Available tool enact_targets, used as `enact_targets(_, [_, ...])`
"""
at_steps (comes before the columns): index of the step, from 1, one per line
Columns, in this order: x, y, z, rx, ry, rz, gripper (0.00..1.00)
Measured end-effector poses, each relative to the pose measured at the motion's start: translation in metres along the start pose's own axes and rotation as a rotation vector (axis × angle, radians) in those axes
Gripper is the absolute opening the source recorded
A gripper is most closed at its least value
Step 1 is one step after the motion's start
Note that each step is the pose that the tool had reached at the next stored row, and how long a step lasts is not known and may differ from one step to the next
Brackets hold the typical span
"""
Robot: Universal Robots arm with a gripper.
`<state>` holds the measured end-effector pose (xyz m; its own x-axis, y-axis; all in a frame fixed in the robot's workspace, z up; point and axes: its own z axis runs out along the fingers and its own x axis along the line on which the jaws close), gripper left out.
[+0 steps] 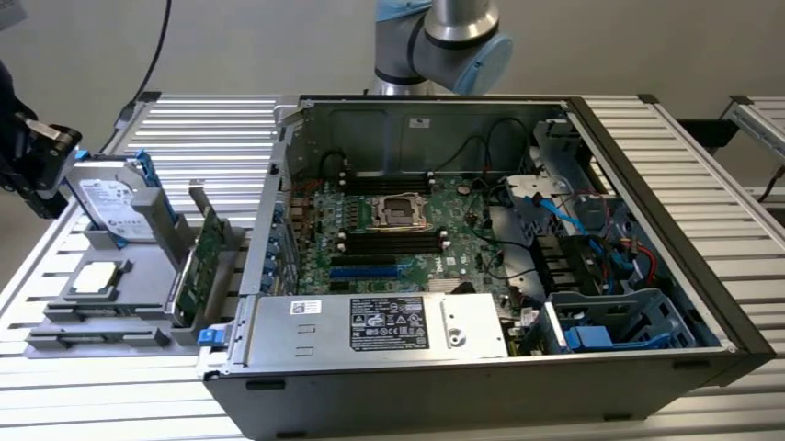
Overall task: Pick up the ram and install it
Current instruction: 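Reach for the ram, then pick up the ram and move it above insertion slot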
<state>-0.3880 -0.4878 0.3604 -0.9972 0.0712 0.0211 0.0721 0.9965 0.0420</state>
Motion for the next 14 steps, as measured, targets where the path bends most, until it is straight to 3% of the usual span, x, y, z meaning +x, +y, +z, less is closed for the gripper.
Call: enact_targets(14, [0.0,0.0,0.0,0.0,0.0,0.0,0.11])
